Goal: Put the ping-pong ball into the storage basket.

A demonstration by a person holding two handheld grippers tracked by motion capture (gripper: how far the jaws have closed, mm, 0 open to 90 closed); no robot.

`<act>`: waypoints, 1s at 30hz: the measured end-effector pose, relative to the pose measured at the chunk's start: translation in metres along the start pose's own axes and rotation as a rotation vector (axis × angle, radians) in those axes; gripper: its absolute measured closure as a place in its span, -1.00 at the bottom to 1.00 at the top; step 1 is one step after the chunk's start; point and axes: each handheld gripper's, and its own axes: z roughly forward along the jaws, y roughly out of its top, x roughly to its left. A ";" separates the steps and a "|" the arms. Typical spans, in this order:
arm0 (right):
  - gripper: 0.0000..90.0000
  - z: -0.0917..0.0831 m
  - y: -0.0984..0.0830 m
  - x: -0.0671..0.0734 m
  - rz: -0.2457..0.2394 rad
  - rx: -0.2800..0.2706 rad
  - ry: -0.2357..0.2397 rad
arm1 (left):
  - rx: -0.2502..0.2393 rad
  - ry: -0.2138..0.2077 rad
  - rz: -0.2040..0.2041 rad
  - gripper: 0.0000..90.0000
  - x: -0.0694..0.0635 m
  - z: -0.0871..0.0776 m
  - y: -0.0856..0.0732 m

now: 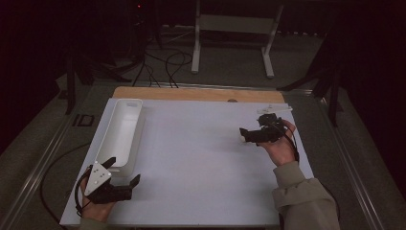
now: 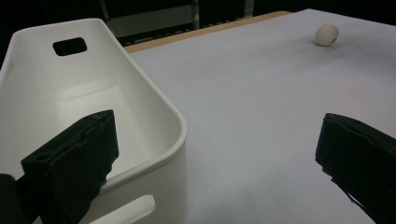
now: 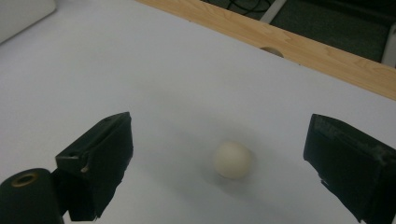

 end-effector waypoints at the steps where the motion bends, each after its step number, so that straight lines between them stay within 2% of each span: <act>1: -0.82 0.001 0.000 0.000 -0.001 0.001 0.001 | 0.000 0.000 0.001 -1.00 0.000 0.000 0.000; 30: -0.82 0.029 -0.002 -0.009 0.015 0.112 0.042 | -0.001 -0.002 0.002 -1.00 0.000 0.000 0.000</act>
